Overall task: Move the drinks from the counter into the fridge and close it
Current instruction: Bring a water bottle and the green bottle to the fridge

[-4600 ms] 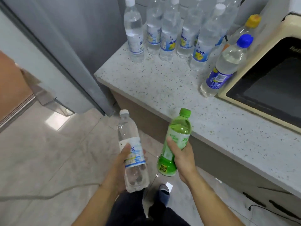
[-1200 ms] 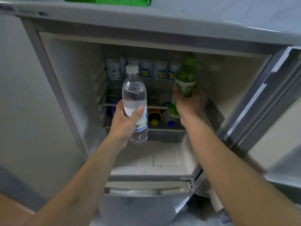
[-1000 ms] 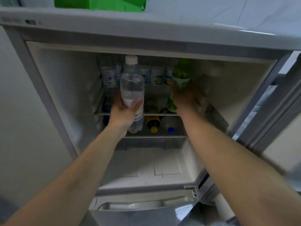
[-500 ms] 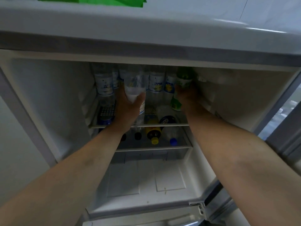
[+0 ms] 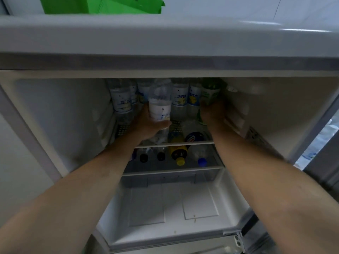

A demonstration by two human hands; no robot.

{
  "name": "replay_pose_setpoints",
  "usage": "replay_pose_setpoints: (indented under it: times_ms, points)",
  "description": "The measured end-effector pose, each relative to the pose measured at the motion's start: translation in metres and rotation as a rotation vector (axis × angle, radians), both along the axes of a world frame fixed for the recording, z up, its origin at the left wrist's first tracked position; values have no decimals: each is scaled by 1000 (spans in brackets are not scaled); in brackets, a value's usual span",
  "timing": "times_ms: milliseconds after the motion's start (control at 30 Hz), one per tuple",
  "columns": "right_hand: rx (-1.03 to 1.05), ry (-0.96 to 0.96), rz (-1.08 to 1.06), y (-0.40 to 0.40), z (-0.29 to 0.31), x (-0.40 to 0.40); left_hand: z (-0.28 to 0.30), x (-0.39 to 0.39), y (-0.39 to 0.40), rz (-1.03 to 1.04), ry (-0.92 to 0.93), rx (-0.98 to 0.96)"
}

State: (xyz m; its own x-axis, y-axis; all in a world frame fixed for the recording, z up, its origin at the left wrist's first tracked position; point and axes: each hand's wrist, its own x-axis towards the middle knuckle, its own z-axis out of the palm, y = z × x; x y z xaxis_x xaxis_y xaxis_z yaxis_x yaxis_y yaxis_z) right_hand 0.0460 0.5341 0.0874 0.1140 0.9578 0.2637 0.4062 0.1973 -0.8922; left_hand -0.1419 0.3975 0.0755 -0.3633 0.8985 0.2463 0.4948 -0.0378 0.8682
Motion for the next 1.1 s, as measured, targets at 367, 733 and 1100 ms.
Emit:
replay_pose_setpoints:
  times_ms: [367,733,1100]
  points:
    - [146,49,80,-67,-26,-7,-1,-21,23,375,97,126]
    - [-19,-70,490,-92,-15,-100,-9,-22,-14,384,-225,145]
    - [-78,-226,374,-69,-17,-161,-18,6,-108,250,-269,280]
